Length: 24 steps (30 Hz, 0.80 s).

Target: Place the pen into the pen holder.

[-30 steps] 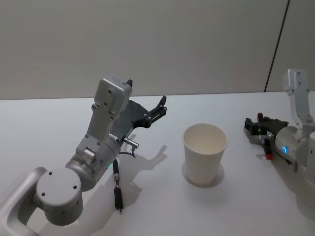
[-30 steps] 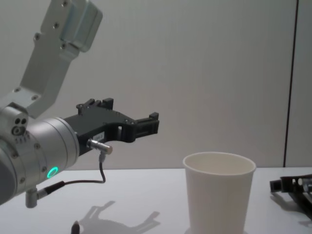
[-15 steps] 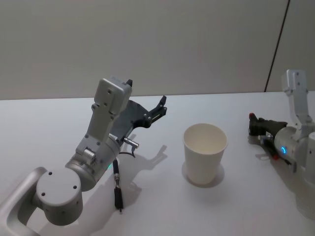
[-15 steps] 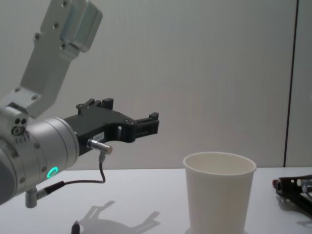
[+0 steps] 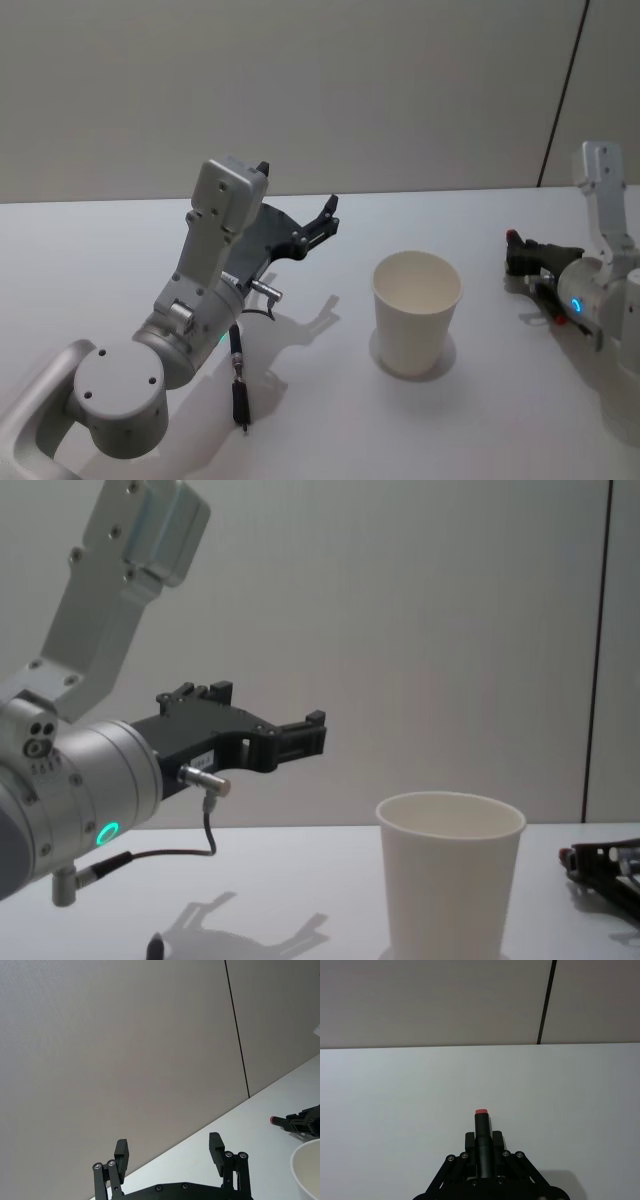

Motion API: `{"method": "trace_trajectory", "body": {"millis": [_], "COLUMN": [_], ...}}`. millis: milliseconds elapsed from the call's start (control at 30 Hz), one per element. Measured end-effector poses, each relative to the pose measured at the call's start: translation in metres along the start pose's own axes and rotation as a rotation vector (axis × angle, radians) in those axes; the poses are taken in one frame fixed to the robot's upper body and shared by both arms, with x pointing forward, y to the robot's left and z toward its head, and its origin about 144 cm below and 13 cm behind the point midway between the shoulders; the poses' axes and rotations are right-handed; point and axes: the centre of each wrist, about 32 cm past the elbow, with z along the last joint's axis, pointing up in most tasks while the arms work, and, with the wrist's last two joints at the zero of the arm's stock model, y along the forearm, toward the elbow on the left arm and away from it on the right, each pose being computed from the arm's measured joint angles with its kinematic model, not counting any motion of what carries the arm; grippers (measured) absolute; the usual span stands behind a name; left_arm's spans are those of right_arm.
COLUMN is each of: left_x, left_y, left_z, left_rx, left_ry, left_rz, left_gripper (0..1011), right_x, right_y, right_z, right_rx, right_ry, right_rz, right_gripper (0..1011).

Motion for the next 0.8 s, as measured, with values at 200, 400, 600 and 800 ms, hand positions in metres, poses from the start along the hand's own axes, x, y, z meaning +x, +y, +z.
{"method": "trace_trajectory", "body": {"millis": [200,400,600,800], "left_x": [0.0000,0.0000,0.0000,0.0000], "left_y": [0.0000,0.0000,0.0000,0.0000], "left_z": [0.0000,0.0000,0.0000,0.0000], "left_rx": [0.000,0.000,0.000,0.000], "left_ry": [0.000,0.000,0.000,0.000], "left_rz": [0.000,0.000,0.000,0.000], "left_gripper": [1001,1001,1001,1001], "right_x": [0.0000,0.0000,0.0000,0.0000], "right_y": [0.0000,0.0000,0.0000,0.0000], "right_z": [0.0000,0.0000,-0.0001,0.0000], "right_rx": [0.000,0.000,0.000,0.000], "right_ry": [0.000,0.000,0.000,0.000], "right_rz": [0.000,0.000,-0.001,-0.001], "right_gripper": [187,187,187,187]}}
